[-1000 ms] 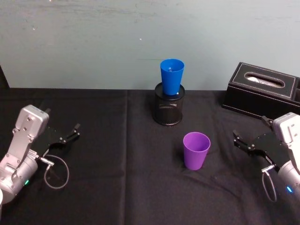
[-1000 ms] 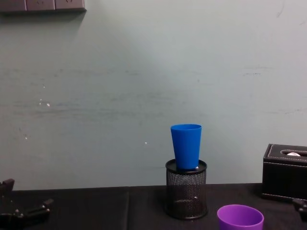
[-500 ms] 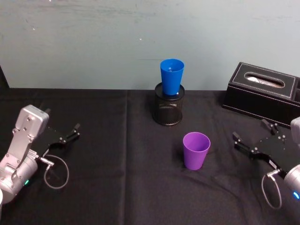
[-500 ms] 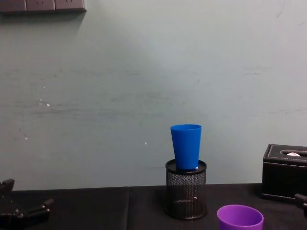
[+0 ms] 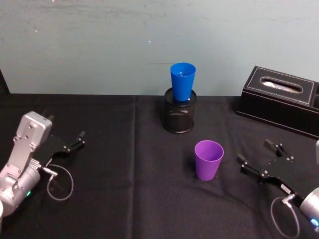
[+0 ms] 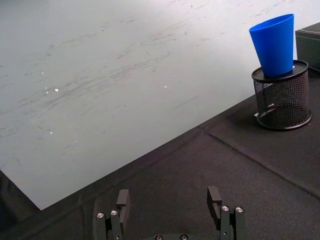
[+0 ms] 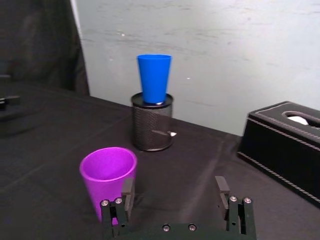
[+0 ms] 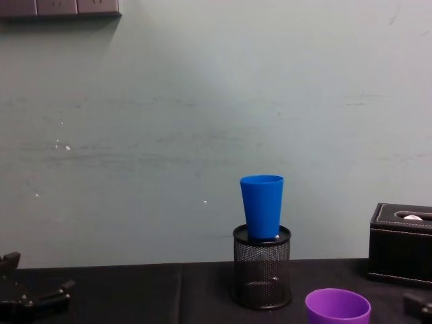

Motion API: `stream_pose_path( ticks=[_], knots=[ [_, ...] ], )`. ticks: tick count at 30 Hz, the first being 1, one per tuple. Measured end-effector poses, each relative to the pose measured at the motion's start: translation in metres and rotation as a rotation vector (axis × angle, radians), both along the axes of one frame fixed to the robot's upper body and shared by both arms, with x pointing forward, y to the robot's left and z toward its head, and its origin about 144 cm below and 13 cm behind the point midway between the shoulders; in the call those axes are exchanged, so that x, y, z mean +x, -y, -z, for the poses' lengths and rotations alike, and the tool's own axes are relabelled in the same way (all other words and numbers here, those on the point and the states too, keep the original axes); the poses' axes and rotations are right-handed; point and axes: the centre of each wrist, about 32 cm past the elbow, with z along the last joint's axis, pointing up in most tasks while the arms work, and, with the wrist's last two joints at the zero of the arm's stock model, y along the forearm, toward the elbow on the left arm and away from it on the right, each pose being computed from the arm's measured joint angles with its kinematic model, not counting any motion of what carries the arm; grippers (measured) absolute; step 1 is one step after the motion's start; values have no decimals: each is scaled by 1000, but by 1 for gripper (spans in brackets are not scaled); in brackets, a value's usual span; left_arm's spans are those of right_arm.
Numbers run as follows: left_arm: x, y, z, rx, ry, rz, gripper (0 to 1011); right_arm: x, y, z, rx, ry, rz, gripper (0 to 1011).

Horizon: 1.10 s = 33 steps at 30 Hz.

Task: Pick up one cup with a gripper and tap it against the other cup.

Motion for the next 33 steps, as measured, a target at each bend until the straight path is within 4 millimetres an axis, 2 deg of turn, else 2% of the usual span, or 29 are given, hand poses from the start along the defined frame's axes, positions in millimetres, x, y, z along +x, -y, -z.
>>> stream_pose_path(
  ticks=[15,33],
  knots=[
    [0,0,0,0,0,0,1011,-5,-17,14,4,-14,-86,1003],
    [0,0,0,0,0,0,1011,18,-41,26,-5,-17,-154,1003]
  ],
)
